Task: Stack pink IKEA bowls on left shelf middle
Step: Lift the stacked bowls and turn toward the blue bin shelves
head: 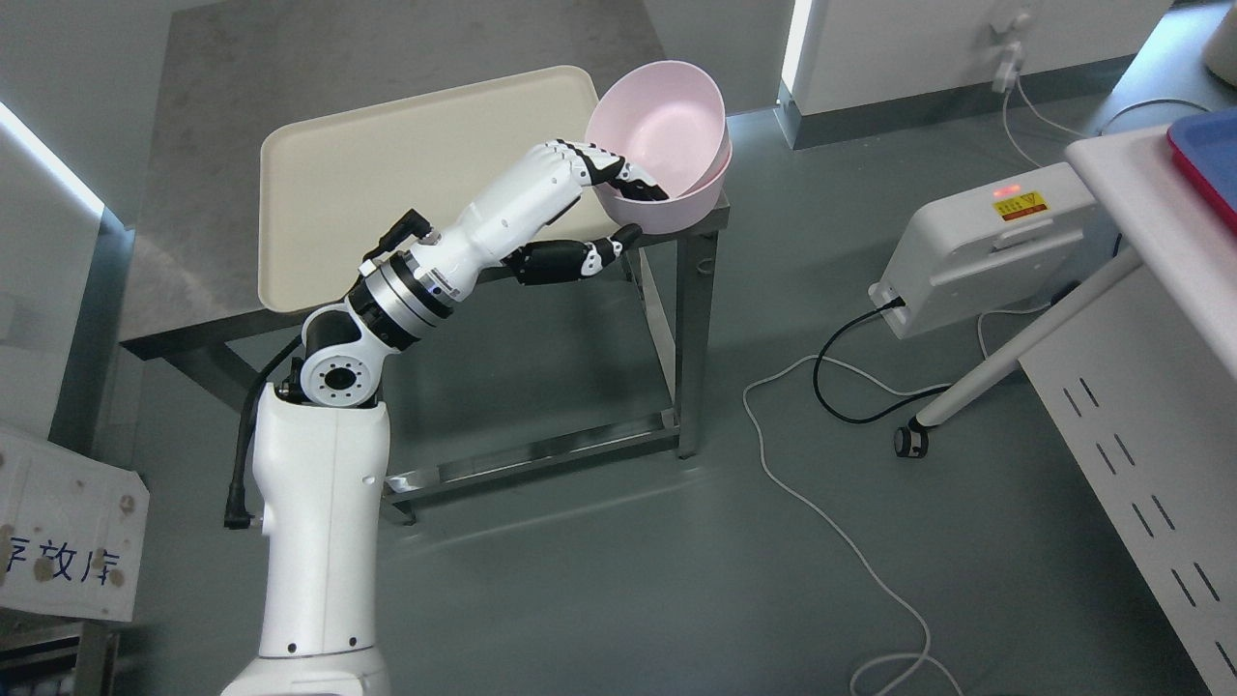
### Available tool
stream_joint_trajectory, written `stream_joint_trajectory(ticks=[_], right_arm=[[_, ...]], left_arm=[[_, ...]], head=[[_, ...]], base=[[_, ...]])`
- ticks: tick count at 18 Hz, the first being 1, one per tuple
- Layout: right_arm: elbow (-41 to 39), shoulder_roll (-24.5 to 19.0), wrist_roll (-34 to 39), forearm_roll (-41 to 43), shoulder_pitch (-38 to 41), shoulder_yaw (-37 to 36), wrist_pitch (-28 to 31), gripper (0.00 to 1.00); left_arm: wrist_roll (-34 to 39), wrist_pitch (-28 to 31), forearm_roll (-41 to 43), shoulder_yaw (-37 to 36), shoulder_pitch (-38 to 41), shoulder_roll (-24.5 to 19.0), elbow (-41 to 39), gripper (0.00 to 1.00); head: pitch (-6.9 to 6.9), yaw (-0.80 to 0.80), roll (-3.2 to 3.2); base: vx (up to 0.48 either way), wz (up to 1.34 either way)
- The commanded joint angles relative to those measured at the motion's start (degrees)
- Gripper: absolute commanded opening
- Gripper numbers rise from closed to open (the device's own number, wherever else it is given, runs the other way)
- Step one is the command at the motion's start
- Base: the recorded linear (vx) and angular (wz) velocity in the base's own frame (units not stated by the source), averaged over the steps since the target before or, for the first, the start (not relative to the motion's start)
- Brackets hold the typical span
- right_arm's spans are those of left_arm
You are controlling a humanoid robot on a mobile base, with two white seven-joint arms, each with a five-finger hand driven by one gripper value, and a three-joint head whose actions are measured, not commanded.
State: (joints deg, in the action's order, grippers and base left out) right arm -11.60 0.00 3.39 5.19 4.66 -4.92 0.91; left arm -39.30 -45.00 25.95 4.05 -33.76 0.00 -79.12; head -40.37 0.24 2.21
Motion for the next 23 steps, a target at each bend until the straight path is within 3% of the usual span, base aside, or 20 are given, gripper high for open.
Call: stream_joint_trajectory(ticks=[1,9,23], right_arm=[[0.0,1.0,0.1,0.0,0.0,0.0,0.0,1.00],[0.0,1.0,0.0,0.0,0.0,0.0,0.0,1.00],[0.0,1.0,0.0,0.0,0.0,0.0,0.0,1.00]], left_arm=[[0.0,0.0,-0.5,4.9,0.4,-1.0,-5.3,0.01],[-0.1,0.0,-0.5,7.3,4.3,-1.0,-6.9,0.01],[-0.1,0.0,-2.3,7.4,4.4,-1.0,-8.7,0.01]], head=[[0.00,0.00,0.00],[0.00,0.00,0.00],[0.00,0.00,0.00]], base=[[-0.272,-0.12],[-0.355,0.12],[-0.378,0.20]])
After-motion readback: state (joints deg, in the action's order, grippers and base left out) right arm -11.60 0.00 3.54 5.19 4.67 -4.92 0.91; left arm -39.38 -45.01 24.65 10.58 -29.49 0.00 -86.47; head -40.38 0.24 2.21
